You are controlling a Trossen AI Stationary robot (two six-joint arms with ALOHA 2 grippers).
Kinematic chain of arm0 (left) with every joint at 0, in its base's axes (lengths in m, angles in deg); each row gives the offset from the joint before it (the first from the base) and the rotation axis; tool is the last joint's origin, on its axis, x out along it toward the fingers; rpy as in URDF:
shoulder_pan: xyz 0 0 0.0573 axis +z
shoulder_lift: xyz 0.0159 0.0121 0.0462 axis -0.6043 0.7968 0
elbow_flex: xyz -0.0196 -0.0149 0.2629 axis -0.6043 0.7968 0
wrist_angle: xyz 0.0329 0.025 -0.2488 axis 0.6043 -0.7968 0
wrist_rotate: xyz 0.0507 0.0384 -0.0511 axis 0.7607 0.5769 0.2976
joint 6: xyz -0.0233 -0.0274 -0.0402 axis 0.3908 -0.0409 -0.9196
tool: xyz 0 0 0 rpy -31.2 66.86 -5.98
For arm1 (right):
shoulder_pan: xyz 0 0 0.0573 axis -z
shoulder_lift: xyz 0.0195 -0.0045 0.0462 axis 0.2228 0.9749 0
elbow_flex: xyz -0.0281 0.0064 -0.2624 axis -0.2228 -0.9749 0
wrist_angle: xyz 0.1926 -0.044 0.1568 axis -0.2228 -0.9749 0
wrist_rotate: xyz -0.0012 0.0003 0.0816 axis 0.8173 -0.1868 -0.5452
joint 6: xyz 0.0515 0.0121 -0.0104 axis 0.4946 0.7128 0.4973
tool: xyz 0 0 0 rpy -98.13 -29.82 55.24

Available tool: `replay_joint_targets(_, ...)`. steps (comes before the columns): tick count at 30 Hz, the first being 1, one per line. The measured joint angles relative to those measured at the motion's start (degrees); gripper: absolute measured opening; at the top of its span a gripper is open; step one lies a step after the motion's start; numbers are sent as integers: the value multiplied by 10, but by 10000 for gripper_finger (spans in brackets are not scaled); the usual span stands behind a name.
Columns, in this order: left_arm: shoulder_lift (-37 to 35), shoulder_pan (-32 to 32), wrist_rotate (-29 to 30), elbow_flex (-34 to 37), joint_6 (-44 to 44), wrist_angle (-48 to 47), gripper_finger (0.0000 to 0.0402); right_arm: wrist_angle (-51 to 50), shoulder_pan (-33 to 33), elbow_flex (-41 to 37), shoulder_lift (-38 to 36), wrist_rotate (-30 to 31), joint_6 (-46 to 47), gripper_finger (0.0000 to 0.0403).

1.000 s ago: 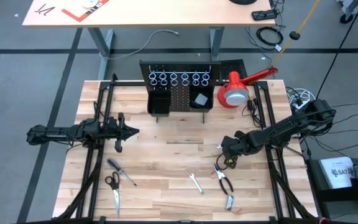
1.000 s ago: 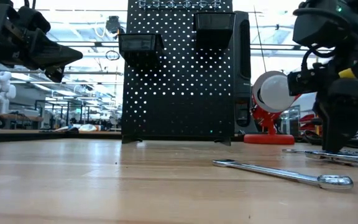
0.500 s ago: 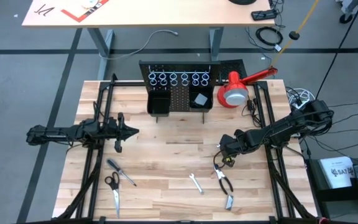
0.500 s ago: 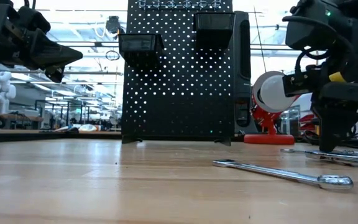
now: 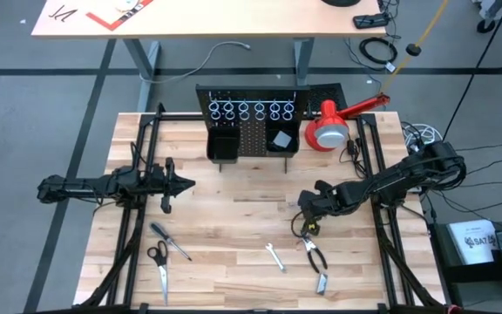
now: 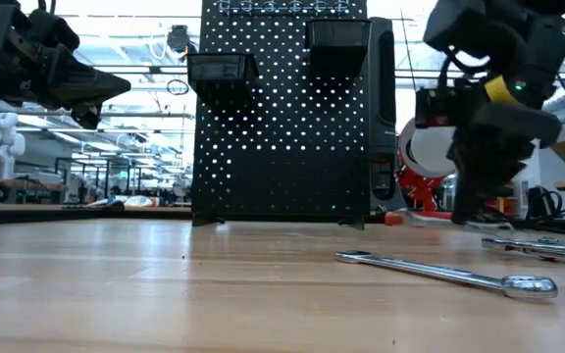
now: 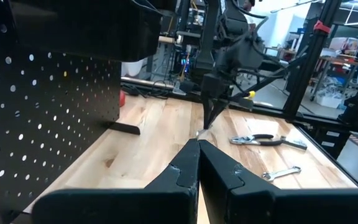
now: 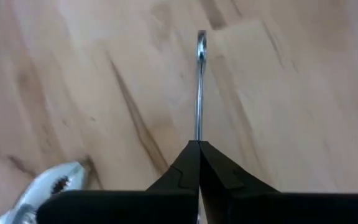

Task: Hang tools onto peg board
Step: Hang the bottom wrench on the pegboard

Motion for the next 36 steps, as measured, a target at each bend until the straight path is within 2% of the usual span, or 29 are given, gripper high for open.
replay_joint_targets(10,0,0,0,0,-1,2,13,-17,0,103,-3,4,-58,3)
replay_joint_targets(19,0,0,0,0,4,2,13,-24,-2,120,0,0,-110,1)
replay_joint_targets(23,0,0,0,0,4,2,13,-28,-5,120,25,-5,-166,38)
replay_joint_targets(26,0,0,0,0,4,2,13,-26,-5,120,61,-27,-198,92)
replay_joint_targets(30,0,0,0,0,4,2,13,-27,-3,120,112,-28,-234,157)
replay_joint_targets(33,0,0,0,0,4,2,13,-27,7,120,138,-28,-233,172)
replay_joint_targets(36,0,0,0,0,4,2,13,-26,15,123,152,-35,-233,159)
